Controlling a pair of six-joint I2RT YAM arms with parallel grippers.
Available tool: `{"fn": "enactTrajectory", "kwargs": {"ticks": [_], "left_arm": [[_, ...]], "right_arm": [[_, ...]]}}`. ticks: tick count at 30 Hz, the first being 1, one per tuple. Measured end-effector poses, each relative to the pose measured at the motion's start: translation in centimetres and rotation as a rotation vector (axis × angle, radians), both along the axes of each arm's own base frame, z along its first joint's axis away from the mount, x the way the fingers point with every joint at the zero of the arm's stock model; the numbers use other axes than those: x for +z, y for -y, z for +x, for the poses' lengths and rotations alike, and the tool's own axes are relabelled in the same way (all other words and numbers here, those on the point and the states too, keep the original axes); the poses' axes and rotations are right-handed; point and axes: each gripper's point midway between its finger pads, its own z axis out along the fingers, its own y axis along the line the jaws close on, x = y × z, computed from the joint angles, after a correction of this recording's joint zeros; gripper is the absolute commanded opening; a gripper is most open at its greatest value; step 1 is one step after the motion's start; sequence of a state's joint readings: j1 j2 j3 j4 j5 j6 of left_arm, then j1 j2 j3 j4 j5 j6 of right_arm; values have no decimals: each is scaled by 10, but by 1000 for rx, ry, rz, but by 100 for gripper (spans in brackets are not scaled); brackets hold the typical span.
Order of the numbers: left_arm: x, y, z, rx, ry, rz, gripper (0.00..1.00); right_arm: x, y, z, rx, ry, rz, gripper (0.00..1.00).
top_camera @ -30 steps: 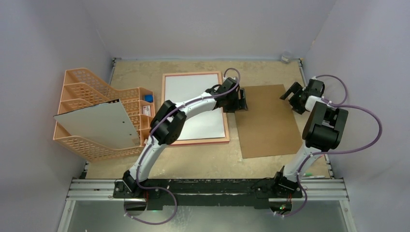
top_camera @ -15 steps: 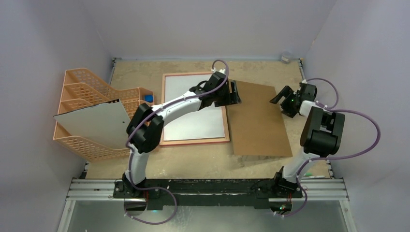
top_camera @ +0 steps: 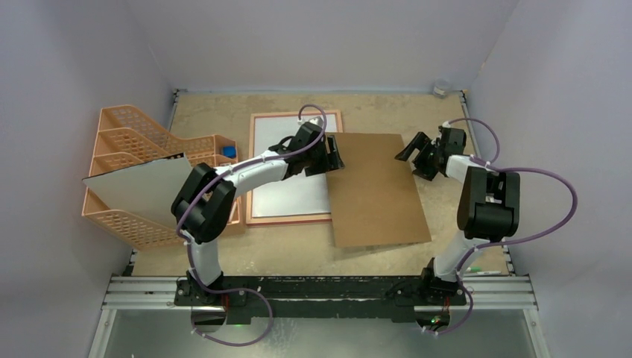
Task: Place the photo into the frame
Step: Move the photo frame item to the center of the board, then turn over the photo frame item at the center of the board.
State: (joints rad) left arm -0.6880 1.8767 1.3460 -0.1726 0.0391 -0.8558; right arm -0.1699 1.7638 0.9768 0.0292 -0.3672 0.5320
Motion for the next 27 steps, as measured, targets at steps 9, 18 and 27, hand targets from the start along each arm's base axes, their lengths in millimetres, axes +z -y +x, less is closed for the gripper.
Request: {"fn": "enactTrajectory", "kwargs": {"ticks": [9,18,27], "left_arm": [[-15,-9,-4,-10,-34,-5,69],[-34,-38,-2,70,-71,89,77],[-43,-39,-14,59,-135,62,67]], "right_arm": [[0,-14,-2,19,-8,29,89],[-1,-14,-3,18,-13,11,89],[-3,-12,-17,8,-32,-26,89]]}}
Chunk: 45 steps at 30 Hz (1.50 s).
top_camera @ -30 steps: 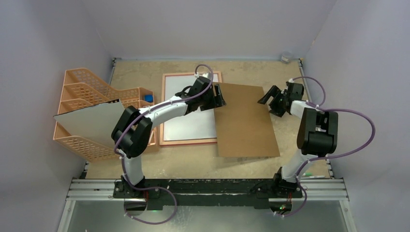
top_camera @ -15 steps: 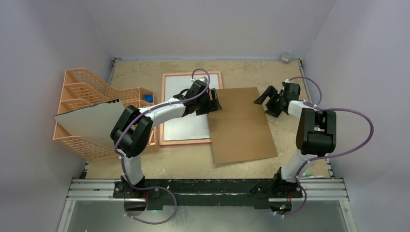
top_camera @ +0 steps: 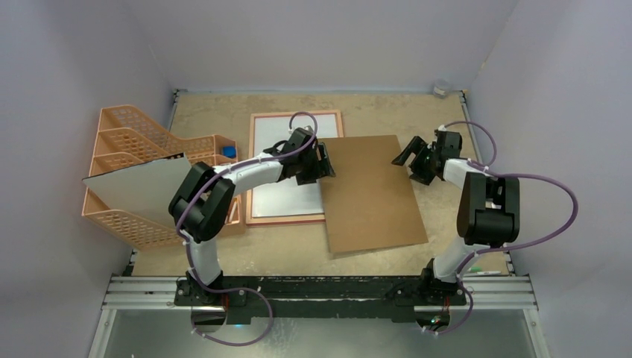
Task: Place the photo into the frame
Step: Turn over the photo frame item at the center of the board.
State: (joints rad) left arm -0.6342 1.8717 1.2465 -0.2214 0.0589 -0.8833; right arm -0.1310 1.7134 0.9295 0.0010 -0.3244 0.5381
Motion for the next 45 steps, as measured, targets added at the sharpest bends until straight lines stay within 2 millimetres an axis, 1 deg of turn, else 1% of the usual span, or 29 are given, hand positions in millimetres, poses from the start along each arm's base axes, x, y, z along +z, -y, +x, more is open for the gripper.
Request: {"fn": "enactTrajectory", "kwargs": {"ticks": [3,6,10,14,16,19,21,24,29,32,35,38,39,43,45], "left_arm": [[2,9,-4,-12,-26,-54,63],[0,14,-6,-20,-43,-80,62],[-5,13,-6,-15,-74,-92,67],[-18,12,-11,-12,-117,-72,68],[-20,13,-12,-14,-127,-76,65],[-16,18,-12,-21,-131,-108,60],[-12,23,-12,-27,-128,-134,55],[-10,23,-11,-27,-137,-160,47],[-4,28,-8,-42,-138,-247,37],[4,32,-7,-72,-124,-296,30],[20,37,-4,-112,-84,-341,19],[40,45,-2,-160,-40,-398,6],[46,47,-2,-173,-29,-416,0],[75,56,1,-238,22,-497,0],[84,57,2,-250,33,-510,0]], "right_arm": [[-1,-1,-1,2,10,1,89],[0,-1,-1,5,21,2,89],[0,-1,-2,9,29,0,89],[-1,-1,-1,12,32,1,89],[0,-1,-1,12,33,1,89],[0,-2,-2,14,33,3,89],[0,-2,-2,16,34,4,89],[0,-1,-1,21,41,-1,89],[0,4,1,20,58,-20,89],[0,8,2,16,66,-37,88],[-1,13,1,6,62,-57,87],[-1,16,-3,-6,44,-76,87],[-1,17,-6,-10,33,-82,87],[-1,20,-22,-34,-38,-109,86],[3,22,-27,-48,-66,-127,86]]}}
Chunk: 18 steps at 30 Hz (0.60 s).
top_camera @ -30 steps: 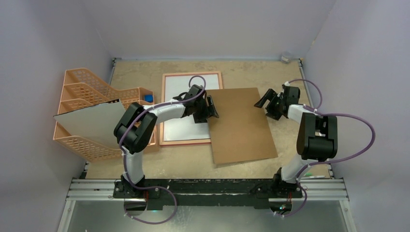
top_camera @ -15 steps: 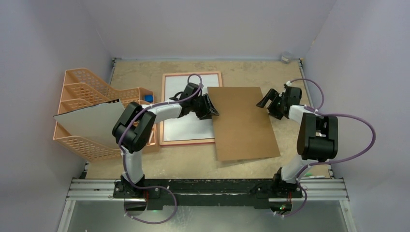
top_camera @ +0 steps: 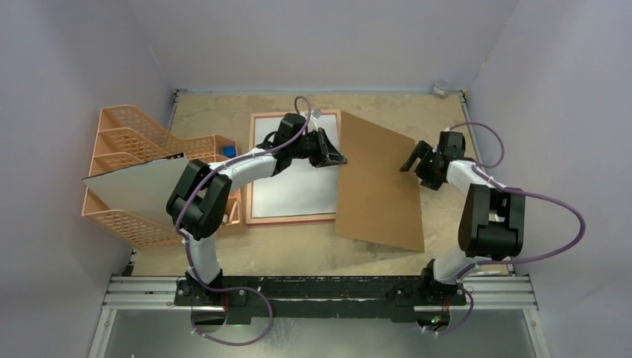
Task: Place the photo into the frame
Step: Turn over the photo frame item at the center of the board.
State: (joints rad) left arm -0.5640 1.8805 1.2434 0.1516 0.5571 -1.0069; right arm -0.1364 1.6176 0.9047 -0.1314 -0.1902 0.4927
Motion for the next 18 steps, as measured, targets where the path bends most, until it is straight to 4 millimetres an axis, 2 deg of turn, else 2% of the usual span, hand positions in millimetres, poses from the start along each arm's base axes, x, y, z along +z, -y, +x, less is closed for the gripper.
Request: {"fn": "enactTrajectory", "kwargs": {"ticks": [2,5,8,10,13,18], "left_arm": [[7,1,1,-7,9,-3,0],[19,3,5,-14,24,8,0],[31,3,11,-4,37,29,0],[37,1,15,13,39,46,0],[47,-1,24,64,34,72,0],[72,-4,45,168,60,76,0]], "right_arm": [[12,5,-1,-24,-4,-36,85],[42,13,4,-58,41,-95,85],[83,17,14,-81,120,-152,86],[113,10,22,-69,177,-173,86],[148,-19,30,-2,240,-178,87],[194,-98,20,176,333,-158,88]]}}
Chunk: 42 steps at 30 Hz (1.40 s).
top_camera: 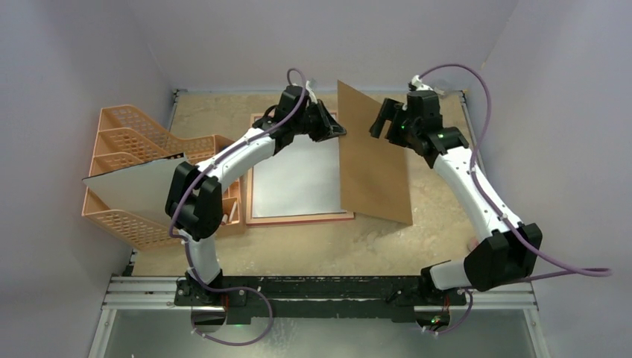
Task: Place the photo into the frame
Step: Turn over the photo frame item at the center of the board.
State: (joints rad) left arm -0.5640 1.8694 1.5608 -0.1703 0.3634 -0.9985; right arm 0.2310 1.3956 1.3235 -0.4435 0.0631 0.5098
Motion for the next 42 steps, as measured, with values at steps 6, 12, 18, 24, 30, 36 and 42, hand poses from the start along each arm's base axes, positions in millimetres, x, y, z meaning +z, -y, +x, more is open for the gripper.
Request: {"fn": "enactTrajectory", "kwargs": {"ticks": [6,12,18,24,30,36,42], "left_arm": [[12,-10,20,132,17,16,0],[9,-17,23,191,-15,40,0],[15,-22,20,209,-46,57,0],[24,-23,17,205,-48,59,0],[20,-25,14,202,-67,72,0],[21,-24,13,201,-68,68,0],[21,-21,11,192,-73,64,0]], "right_arm": [[30,-58,-20,120,29,-40,88],[36,-110,-38,203,29,-130,88],[16,-151,-45,237,-10,-304,83],[-12,-150,-53,210,-59,-525,74],[-9,-133,-55,162,-42,-643,61],[-5,-121,-55,113,-20,-717,48],[-15,-116,-63,108,-25,-758,44]]}}
